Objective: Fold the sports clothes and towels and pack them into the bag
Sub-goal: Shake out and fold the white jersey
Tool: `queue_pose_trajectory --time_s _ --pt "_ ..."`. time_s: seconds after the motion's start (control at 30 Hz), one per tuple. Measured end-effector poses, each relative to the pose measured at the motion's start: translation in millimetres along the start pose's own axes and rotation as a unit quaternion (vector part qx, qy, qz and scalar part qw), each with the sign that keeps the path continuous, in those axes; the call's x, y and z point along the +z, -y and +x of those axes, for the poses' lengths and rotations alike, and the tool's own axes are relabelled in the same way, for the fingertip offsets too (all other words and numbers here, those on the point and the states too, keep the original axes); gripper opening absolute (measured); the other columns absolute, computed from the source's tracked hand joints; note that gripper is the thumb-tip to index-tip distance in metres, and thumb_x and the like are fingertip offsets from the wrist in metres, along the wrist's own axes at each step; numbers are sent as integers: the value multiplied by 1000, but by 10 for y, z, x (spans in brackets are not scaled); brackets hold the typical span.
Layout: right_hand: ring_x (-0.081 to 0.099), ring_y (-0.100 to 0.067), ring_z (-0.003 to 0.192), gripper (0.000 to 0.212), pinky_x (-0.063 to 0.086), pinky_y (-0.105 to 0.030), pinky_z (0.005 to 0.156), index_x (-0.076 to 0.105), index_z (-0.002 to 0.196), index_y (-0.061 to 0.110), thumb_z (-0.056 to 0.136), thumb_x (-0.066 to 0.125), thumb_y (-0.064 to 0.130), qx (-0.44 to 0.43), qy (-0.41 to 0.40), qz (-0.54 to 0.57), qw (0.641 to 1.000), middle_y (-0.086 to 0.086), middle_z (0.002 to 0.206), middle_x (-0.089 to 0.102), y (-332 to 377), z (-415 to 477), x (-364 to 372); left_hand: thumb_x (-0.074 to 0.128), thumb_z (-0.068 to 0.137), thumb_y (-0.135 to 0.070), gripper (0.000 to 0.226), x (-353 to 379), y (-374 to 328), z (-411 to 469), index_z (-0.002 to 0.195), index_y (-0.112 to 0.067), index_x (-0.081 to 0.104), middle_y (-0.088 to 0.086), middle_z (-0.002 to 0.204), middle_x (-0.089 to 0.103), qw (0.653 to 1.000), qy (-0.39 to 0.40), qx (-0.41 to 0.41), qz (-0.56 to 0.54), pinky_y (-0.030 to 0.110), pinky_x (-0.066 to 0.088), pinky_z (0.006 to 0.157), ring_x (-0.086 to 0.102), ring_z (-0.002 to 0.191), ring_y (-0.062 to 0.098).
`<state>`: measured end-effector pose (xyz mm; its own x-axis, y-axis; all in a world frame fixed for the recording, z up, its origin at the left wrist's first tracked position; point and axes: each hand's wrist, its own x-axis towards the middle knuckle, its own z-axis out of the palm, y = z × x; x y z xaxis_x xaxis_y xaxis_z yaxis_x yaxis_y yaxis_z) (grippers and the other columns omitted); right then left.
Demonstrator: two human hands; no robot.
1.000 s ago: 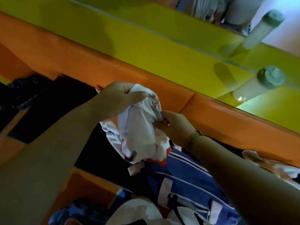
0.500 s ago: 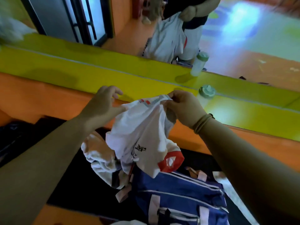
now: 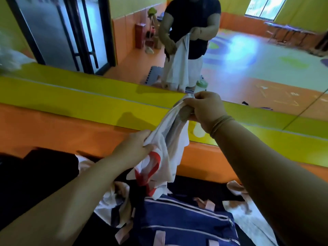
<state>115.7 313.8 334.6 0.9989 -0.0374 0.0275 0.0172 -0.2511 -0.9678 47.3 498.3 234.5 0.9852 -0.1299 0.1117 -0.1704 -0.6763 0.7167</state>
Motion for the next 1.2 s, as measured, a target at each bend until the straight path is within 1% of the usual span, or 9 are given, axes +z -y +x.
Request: queue_pose_trajectory --time_s 0.1,0.2,0.47,0.57,0.8,0.93,1.03,1.13,1.2 --pt "68 -31 75 18 58 -49 66 61 65 8 79 72 13 -50 -46 -84 994 -16 71 62 27 8 -244 63 88 -18 22 -285 -10 136 71 -29 55 -8 65 57 999 -39 -10 -3 19 35 54 49 58 0" --pt "63 -9 44 20 56 -29 44 61 72 -1 76 76 12 -64 -50 -101 992 -13 63 59 43 -44 -429 66 87 -21 14 -635 -71 286 74 -25 62 1 69 63 998 -66 -10 7 30 38 61 54 62 12" --pt "52 -9 30 36 49 -24 36 64 66 -3 78 76 29 -44 -97 -168 980 -6 53 57 -2 -75 -679 68 84 -33 11 -1058 -425 477 78 -24 67 -6 80 66 993 -91 52 61 31 45 71 59 78 9" --pt "48 -8 27 38 49 -23 35 58 54 11 81 72 34 -45 -109 -156 981 2 41 53 11 -91 -730 67 85 -30 13 -1078 -515 508 83 -18 69 -5 83 66 990 -107 59 71 25 44 71 58 78 6" --pt "56 -19 43 26 56 -29 45 59 64 8 86 67 20 -9 -69 -71 995 -11 59 57 -114 -141 -674 62 90 -23 12 -940 -743 540 82 -14 65 -1 79 62 998 -58 9 -10 25 41 67 55 75 12" --pt "58 -21 63 6 52 -32 59 63 91 6 86 63 11 32 21 -72 997 -13 76 61 -354 -284 -542 59 91 -19 11 -786 -872 510 83 -12 64 3 78 61 994 -16 -7 -110 29 44 70 54 74 14" --pt "58 -17 75 33 50 -30 66 57 109 16 80 70 9 8 93 -117 989 -4 93 63 -558 -500 -422 58 92 -18 12 -715 -941 535 90 -7 63 9 85 60 986 -35 -38 -161 35 46 74 54 79 19" --pt "57 -2 91 63 47 -10 75 46 123 26 71 80 19 -12 226 -144 963 12 110 57 -778 -759 -279 56 94 -17 11 -709 -1050 566 90 -7 60 10 85 59 973 -47 -52 -218 38 49 77 56 81 21" --pt "58 1 96 56 48 -16 80 52 116 32 68 81 26 -44 245 -146 957 17 107 61 -906 -829 -158 55 95 -17 11 -731 -1128 591 92 -8 59 10 87 60 971 -54 -46 -230 41 50 82 57 83 22"
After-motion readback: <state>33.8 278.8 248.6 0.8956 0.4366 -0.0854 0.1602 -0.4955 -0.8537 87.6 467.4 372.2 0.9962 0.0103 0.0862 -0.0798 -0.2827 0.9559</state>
